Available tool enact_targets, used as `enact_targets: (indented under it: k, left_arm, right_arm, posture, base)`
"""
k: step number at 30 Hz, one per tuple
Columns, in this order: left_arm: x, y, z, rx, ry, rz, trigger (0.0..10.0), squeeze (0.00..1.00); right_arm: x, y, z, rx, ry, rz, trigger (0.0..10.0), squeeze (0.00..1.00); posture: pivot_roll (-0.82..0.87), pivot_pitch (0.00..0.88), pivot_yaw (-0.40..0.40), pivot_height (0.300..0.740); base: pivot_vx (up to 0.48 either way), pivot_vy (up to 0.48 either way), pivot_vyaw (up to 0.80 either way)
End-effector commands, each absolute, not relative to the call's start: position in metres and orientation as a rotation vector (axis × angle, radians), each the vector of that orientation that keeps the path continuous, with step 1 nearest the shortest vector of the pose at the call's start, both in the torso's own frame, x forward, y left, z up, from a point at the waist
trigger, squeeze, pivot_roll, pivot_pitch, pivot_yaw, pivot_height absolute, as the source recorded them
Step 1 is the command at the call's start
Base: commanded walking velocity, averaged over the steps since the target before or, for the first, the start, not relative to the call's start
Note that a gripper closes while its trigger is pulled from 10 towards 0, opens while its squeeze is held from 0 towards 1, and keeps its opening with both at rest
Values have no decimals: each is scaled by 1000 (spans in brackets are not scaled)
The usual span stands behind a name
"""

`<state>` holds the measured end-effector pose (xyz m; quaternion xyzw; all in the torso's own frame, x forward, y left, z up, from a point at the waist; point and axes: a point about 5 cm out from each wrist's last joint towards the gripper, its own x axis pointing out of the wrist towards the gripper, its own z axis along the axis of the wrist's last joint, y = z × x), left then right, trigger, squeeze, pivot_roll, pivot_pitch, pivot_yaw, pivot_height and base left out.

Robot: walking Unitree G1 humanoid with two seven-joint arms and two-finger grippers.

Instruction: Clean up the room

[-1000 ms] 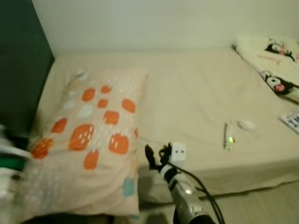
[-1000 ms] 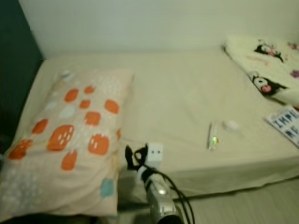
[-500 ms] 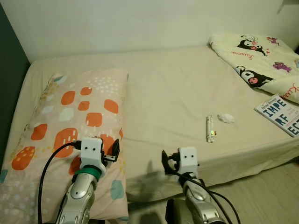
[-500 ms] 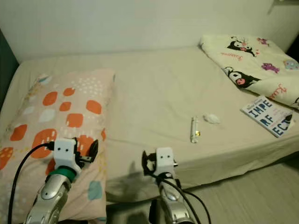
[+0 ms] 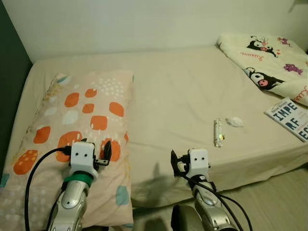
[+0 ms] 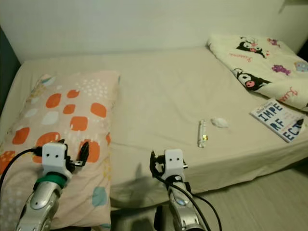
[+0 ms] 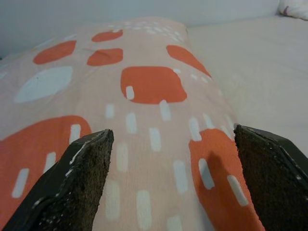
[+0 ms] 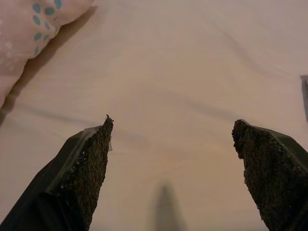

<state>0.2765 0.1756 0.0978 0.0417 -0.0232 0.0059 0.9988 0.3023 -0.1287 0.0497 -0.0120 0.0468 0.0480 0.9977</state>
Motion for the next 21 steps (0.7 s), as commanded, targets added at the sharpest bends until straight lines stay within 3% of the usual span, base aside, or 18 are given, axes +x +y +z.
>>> enact_targets:
  k: [1,21]
  left_arm:
    - [274,174,96,86,-48,15,10000,0]
    - [271,169,91,86,-31,-11,10000,0]
  right_arm:
    - [301,-128,46,-17,116,87,10000,0]
    - [298,-127,43,-1,122,84,10000,0]
  posture:
    - [38,41,-6,635]
    - [41,20,2,715]
  base:
    - [0,0,0]
    - [0,0,0]
